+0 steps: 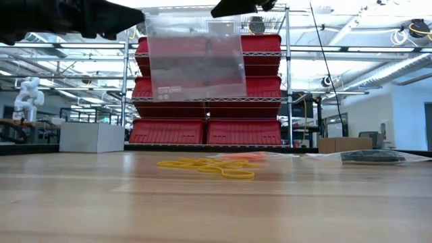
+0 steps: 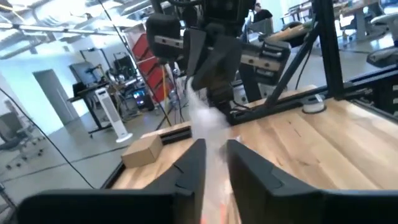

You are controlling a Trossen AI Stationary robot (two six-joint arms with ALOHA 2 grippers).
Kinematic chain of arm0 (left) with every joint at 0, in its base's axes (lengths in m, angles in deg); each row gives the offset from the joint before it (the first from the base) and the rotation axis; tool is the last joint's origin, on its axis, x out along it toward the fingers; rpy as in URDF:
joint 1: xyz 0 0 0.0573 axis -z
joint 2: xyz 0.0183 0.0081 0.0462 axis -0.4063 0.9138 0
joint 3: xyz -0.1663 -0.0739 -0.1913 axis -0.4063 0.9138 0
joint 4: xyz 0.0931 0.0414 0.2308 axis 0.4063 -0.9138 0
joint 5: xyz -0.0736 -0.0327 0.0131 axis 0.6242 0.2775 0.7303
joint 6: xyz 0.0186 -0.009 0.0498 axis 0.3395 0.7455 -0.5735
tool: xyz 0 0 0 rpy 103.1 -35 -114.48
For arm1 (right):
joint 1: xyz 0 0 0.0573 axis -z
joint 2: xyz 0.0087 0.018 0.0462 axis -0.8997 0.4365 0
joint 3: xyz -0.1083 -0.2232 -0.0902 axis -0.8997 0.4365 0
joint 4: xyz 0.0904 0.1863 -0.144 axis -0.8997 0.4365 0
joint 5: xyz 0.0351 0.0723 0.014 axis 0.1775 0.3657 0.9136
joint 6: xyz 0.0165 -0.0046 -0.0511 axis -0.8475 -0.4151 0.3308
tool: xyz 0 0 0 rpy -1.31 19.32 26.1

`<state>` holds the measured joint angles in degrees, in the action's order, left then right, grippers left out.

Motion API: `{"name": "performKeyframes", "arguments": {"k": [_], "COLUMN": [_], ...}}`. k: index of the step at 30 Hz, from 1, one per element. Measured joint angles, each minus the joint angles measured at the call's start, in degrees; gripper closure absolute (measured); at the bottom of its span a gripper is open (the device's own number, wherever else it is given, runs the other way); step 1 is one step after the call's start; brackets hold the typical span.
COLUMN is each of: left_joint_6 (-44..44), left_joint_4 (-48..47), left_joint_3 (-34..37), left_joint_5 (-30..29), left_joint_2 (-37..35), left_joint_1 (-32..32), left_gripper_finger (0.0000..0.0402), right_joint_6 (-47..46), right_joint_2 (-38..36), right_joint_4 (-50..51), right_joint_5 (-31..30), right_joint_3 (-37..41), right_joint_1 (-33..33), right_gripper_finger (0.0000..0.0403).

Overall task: Sort rubber bands
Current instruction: Open the left transparent zip bag

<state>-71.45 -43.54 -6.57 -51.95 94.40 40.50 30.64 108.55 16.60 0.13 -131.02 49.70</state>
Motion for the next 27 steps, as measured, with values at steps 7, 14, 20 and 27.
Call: {"name": "performKeyframes", "arguments": {"k": [7, 14, 20, 27], "left_joint_6": [1.8, 3.2, 3.2, 1.2], "left_joint_4": [-1.1, 1.9, 3.7, 3.5], "left_joint_3": [0.0, -0.1, -0.1, -0.1], "left_joint_5": [0.8, -0.8, -2.5, -2.5], "left_joint_2": [0.0, 0.0, 0.0, 0.0], "left_joint_1": [0.0, 0.0, 0.0, 0.0], "left_gripper_finger": [0.0257, 0.0243, 0.029, 0.0381], "right_joint_6": [1.2, 1.4, 0.8, 0.7], "right_joint_2": [0.0, 0.0, 0.0, 0.0], "right_joint_4": [-0.9, -0.8, -1.1, -1.8], "right_joint_5": [-0.6, 1.0, 2.3, 2.4], "right_joint_3": [0.0, 0.0, 0.0, 0.0], "right_joint_1": [-0.3, -0.3, -0.3, -0.3], "right_gripper_finger": [0.0403, 0.0403, 0.0403, 0.0403]}}
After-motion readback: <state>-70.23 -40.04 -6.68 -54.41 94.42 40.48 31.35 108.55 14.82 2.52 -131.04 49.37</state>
